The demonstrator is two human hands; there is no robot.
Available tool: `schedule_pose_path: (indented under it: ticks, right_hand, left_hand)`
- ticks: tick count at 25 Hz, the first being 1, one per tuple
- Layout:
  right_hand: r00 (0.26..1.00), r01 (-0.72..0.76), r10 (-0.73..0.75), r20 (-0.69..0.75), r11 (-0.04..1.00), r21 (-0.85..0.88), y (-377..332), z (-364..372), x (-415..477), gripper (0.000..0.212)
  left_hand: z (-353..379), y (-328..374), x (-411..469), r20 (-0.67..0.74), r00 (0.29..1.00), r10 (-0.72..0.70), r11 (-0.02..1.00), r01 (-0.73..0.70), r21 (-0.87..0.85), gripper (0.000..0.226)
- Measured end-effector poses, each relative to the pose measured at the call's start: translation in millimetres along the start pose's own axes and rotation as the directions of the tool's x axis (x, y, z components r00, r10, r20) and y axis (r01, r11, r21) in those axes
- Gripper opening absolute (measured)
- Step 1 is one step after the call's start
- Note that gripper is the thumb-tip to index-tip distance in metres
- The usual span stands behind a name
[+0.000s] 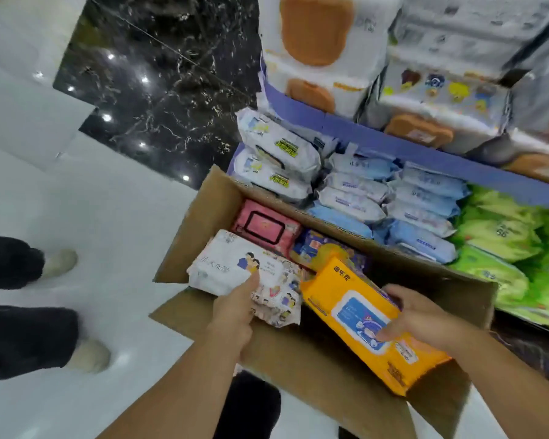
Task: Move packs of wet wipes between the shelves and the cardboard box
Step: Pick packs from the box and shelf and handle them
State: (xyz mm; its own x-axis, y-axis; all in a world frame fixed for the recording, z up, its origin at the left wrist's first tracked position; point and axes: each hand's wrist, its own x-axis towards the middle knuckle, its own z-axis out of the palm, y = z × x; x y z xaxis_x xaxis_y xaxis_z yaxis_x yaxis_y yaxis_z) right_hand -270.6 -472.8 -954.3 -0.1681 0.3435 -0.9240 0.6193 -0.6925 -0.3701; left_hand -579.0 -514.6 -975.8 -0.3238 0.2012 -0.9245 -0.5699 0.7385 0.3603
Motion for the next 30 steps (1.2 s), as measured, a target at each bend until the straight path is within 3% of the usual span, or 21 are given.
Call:
schedule_pose_path:
  ticks: [3,6,7,8,9,10,12,14,16,19,21,23,26,28,30]
  right_hand:
    - [0.999,-0.041,0.041,-0.006,0.997,-0.063,11.0,18.0,40.7,0.069]
    - [0.997,-0.060,0.057,-0.044,0.997,-0.053,16.3,33.3,67.8,0.060]
    - [0.998,-0.050,0.047,-0.051,0.997,-0.058,17.4,36.5,75.8,0.065]
    - [0.998,-0.040,0.036,-0.046,0.996,-0.077,20.3,40.8,82.7,0.069]
    - [0.999,-0.027,0.024,-0.032,0.994,-0.103,22.4,44.5,89.9,0.074]
    - [1.000,-0.020,0.018,-0.018,0.993,-0.116,25.7,46.6,95.3,0.078]
    - [1.000,-0.008,0.007,-0.012,0.992,-0.122,36.3,49.9,104.3,0.088]
    - [1.000,0.010,-0.013,-0.023,0.994,-0.109,44.2,50.8,106.4,0.091]
    - [0.999,0.023,-0.025,-0.022,0.996,-0.082,45.3,46.9,103.4,0.087]
    - [0.998,-0.016,0.017,0.063,1.000,-0.023,41.6,37.4,98.8,0.079]
    - [0.995,-0.053,0.054,0.080,0.999,-0.010,39.1,30.9,100.0,0.082]
    - [0.993,-0.066,0.075,0.094,0.994,-0.087,36.8,28.1,106.0,0.089]
    - [0.991,-0.049,0.075,0.112,0.974,-0.221,33.4,27.5,118.1,0.100]
    - [0.987,-0.053,0.087,0.132,0.968,-0.244,31.7,28.8,120.6,0.098]
    - [0.984,-0.069,0.104,0.148,0.972,-0.225,32.0,27.7,119.0,0.092]
  left_hand:
    - [-0.1,-18.1,46.2,-0.080,0.988,-0.133,0.991,0.133,-0.014,0.031]
    - [13.9,-9.5,80.0,-0.261,0.956,-0.132,0.991,0.124,-0.048,0.042]
    - [17.3,-9.9,95.5,-0.227,0.962,-0.154,0.970,0.103,-0.221,0.055]
    - [26.5,-9.9,100.6,-0.159,0.970,-0.185,0.959,0.143,-0.245,0.071]
    - [39.0,-9.6,101.7,-0.108,0.980,-0.170,0.983,0.161,-0.087,0.088]
    - [49.8,-8.9,103.2,-0.143,0.973,-0.180,0.983,0.183,0.005,0.109]
    - [63.2,-13.2,114.1,-0.317,0.948,-0.027,0.931,0.139,0.336,0.132]
    - [68.9,-16.3,116.3,-0.447,0.894,0.041,0.899,0.162,0.408,0.129]
    - [65.0,-14.3,115.6,-0.428,0.904,0.014,0.967,0.097,0.236,0.109]
    - [38.8,-22.9,110.0,-0.183,0.983,-0.028,0.995,0.009,-0.104,0.052]
    - [26.0,-23.8,102.2,0.059,0.998,-0.004,0.972,0.018,-0.233,0.045]
    - [22.8,-22.6,110.6,0.147,0.989,-0.009,0.966,0.046,-0.253,0.046]
    - [32.8,-11.8,126.1,0.120,0.992,-0.045,0.984,0.064,-0.168,0.035]
    - [33.2,-4.8,134.6,0.123,0.986,-0.116,0.993,0.115,0.016,0.049]
    - [30.6,-6.8,139.8,0.090,0.989,-0.113,0.993,0.110,0.044,0.060]
